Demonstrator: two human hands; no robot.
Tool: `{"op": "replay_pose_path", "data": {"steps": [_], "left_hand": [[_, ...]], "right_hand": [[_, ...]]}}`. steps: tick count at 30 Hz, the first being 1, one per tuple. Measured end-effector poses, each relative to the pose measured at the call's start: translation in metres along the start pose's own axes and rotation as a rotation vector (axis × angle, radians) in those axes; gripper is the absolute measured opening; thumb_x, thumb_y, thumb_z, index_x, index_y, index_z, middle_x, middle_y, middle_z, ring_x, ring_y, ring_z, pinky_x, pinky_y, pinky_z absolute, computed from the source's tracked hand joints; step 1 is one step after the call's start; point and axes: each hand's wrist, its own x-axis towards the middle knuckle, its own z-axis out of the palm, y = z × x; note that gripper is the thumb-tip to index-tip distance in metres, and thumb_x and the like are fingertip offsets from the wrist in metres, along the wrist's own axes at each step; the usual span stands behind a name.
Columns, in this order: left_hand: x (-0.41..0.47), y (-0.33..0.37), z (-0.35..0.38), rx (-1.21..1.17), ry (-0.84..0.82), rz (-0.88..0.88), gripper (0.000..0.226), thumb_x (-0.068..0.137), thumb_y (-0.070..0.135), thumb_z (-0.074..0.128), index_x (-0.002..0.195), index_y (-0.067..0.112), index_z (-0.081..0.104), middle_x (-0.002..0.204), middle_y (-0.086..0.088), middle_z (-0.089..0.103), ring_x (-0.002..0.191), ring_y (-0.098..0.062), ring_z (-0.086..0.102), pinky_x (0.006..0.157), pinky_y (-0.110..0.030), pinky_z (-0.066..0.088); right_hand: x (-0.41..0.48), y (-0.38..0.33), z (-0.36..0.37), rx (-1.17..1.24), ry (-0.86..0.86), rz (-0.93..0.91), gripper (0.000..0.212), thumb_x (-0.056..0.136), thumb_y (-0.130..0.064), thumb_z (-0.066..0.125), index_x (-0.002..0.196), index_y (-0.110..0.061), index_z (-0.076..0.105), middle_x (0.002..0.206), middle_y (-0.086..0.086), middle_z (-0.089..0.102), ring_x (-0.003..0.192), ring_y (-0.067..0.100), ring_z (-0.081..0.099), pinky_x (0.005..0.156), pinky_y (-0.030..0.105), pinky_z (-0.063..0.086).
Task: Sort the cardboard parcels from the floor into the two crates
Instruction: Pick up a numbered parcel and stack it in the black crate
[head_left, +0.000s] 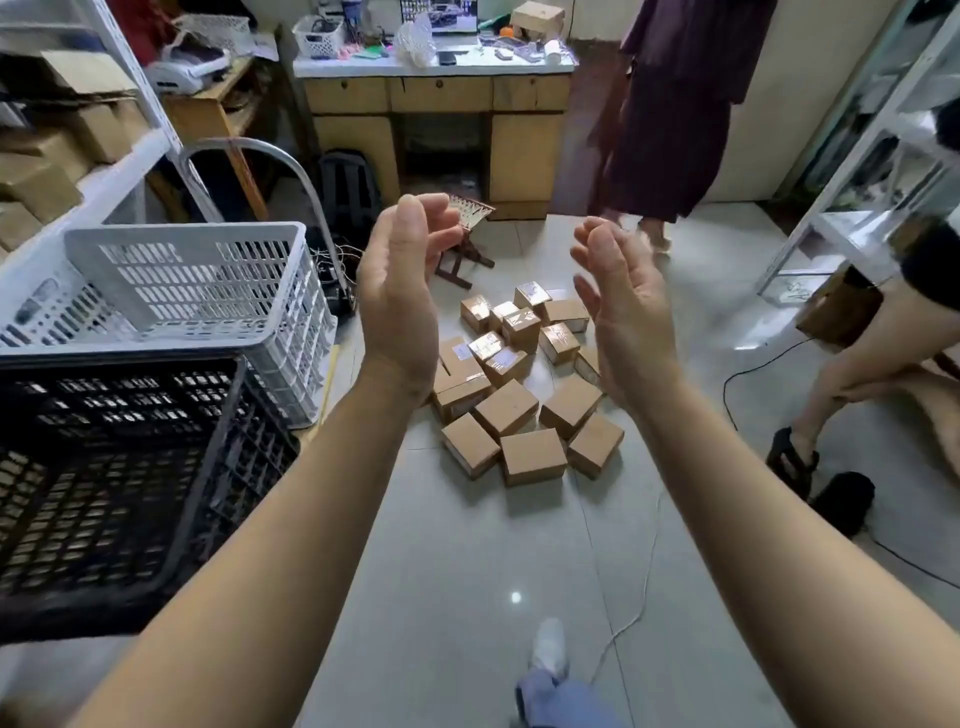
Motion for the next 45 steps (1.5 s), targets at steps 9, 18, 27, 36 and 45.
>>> {"op": "replay_pose_path", "data": {"steps": [9,18,27,36,45], "left_hand": [[0.050,-0.076,0.058,0.064,0.040,-0.124,0.036,0.094,0.039,0.034,0.103,0.017,0.060,0.107,-0.009,0.063,0.103,-0.019,0.062,0.090,-0.021,0.048],[0.096,-0.138,0.065,0.091,0.067,-0.229,0.033,0.094,0.039,0.034,0.099,0.019,0.060,0.105,-0.006,0.063,0.105,-0.022,0.061,0.089,-0.022,0.047],[0.159,-0.193,0.060,0.116,0.030,-0.305,0.033,0.093,0.042,0.034,0.100,0.021,0.059,0.104,-0.003,0.063,0.104,-0.018,0.062,0.087,-0.021,0.047],[0.189,-0.247,0.061,0.181,0.070,-0.391,0.032,0.094,0.042,0.036,0.098,0.022,0.061,0.101,-0.001,0.065,0.100,-0.016,0.063,0.087,-0.022,0.048],[0.163,-0.343,0.078,0.164,0.224,-0.520,0.032,0.090,0.042,0.038,0.096,0.021,0.062,0.098,0.000,0.063,0.094,-0.015,0.060,0.088,-0.024,0.049]], "right_hand": [[0.095,0.051,-0.048,-0.032,-0.030,0.133,0.041,0.097,-0.037,0.048,0.132,-0.015,0.049,0.124,-0.005,0.055,0.121,0.010,0.051,0.097,0.023,0.042],[0.161,0.107,-0.052,-0.010,-0.054,0.240,0.034,0.097,-0.034,0.050,0.126,-0.016,0.053,0.115,-0.007,0.059,0.111,0.004,0.055,0.094,0.021,0.045],[0.219,0.155,-0.041,0.002,-0.002,0.306,0.039,0.096,-0.035,0.053,0.126,-0.011,0.056,0.120,0.004,0.062,0.112,0.012,0.058,0.095,0.023,0.044],[0.253,0.204,-0.038,0.004,0.008,0.393,0.036,0.097,-0.027,0.052,0.125,-0.005,0.055,0.099,-0.009,0.063,0.090,-0.001,0.060,0.088,0.019,0.047],[0.279,0.283,-0.071,-0.131,-0.068,0.509,0.018,0.097,-0.025,0.052,0.110,-0.015,0.060,0.093,-0.008,0.063,0.076,-0.015,0.059,0.068,0.005,0.045]]}}
